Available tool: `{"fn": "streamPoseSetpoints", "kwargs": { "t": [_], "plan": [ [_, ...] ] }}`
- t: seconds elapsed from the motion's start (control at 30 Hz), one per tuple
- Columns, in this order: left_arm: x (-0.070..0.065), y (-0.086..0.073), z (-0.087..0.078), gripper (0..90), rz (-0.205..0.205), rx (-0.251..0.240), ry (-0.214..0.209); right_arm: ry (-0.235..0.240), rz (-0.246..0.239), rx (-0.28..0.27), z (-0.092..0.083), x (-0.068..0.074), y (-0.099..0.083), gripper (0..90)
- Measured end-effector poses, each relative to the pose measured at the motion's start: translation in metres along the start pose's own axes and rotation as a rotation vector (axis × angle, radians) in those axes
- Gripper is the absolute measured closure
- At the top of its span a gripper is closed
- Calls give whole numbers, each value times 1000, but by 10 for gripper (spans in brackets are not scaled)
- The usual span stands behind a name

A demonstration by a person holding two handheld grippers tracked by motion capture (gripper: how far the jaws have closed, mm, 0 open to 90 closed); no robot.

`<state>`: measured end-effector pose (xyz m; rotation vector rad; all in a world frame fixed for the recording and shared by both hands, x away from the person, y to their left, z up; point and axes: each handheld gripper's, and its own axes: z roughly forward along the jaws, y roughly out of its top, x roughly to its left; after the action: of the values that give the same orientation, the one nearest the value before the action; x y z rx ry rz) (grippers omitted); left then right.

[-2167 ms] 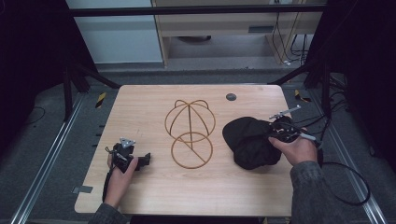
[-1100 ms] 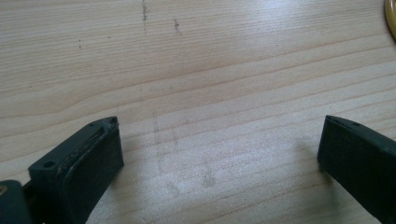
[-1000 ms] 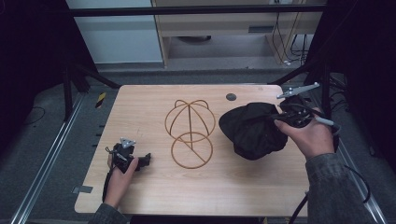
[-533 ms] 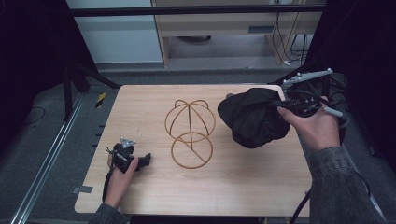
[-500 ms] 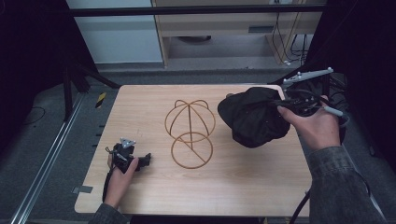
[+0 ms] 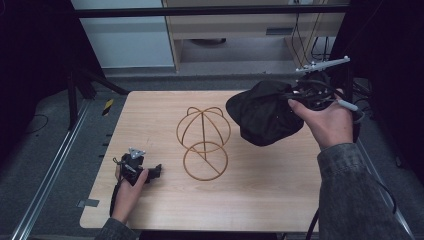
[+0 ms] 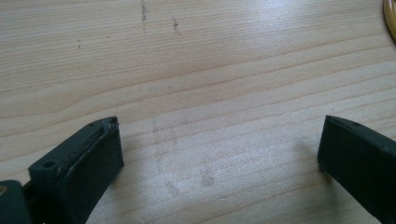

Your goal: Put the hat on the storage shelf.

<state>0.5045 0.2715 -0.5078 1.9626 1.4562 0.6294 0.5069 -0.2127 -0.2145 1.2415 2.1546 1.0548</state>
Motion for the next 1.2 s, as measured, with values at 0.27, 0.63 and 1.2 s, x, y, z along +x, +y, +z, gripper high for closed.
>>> {"fn": "streamPoseSetpoints", "kwargs": {
  "t": [0.27,0.63,1.2],
  "plan": [
    [0,0,0,0,0,0,0,13,-17,-26,1,13,20,872],
    [0,0,0,0,0,-1,0,41,-18,-68,4,29,46,873],
    [0,0,0,0,0,0,0,130,-36,-90,26,66,69,873]
  ]
}}
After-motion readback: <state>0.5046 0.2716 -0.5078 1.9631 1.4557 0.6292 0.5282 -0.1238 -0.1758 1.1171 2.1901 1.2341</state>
